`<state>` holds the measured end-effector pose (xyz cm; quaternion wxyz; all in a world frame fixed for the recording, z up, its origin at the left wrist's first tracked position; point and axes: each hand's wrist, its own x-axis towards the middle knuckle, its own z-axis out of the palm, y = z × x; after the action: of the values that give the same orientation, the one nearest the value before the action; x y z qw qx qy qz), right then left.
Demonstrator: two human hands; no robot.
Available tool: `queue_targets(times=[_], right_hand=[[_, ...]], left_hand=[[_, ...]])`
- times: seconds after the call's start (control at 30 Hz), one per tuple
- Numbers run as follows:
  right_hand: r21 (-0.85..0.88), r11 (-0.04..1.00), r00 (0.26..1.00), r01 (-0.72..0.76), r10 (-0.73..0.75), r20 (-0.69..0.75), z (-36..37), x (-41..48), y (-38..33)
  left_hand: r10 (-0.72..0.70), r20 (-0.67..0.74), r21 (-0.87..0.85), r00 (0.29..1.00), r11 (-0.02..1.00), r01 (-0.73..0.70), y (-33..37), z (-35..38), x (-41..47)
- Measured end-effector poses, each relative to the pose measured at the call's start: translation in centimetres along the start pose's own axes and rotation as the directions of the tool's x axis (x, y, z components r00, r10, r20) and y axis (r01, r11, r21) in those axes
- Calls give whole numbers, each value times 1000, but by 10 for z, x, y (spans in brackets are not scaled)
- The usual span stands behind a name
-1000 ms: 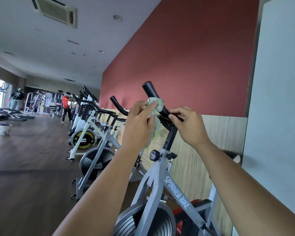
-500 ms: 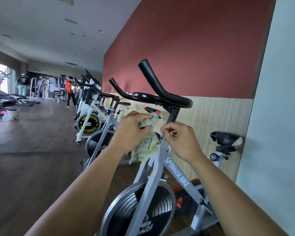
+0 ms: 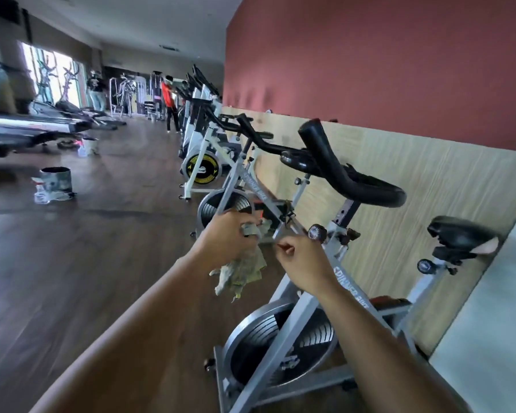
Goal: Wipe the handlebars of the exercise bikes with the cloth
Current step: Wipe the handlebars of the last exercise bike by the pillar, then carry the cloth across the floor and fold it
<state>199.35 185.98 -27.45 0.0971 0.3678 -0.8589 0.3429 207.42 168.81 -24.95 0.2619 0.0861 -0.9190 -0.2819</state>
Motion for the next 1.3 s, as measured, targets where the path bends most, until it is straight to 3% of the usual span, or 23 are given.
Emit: queue_targets(times=[0.1, 0.2, 0.3, 0.47, 0.57, 0.73, 0.93, 1.3], right_hand=[[-41, 995, 989, -86, 91, 117, -1, 10, -22], [-69, 985, 959, -158, 169, 227, -5, 11, -52], [-20, 986, 937, -163, 162, 309, -11, 8, -94], [-96, 989, 897, -111, 141, 419, -28, 3, -173], [-81, 997, 882, -17, 54, 469, -31, 6, -218], [-72, 997, 822, -21, 58, 566, -24, 18, -295], [-14, 1000, 807, -13, 19, 590, 23, 33, -369], [-87, 956, 663, 279, -126, 738, 117, 77, -456]], left_hand=[[-105, 45, 19, 993, 994, 104, 0, -29, 6], [-103, 98, 88, 990, 992, 94, 2, -64, 9], [-174, 173, 168, 969, 975, 145, -2, -105, 4], [-244, 249, 181, 937, 963, 202, 5, -184, -22], [-297, 222, 162, 929, 951, 265, 6, -234, -38], [-420, 195, 157, 886, 906, 394, -12, -309, -73], [-513, 148, 196, 845, 853, 484, -51, -376, -113], [-662, 3, 294, 750, 717, 632, -147, -457, -138]])
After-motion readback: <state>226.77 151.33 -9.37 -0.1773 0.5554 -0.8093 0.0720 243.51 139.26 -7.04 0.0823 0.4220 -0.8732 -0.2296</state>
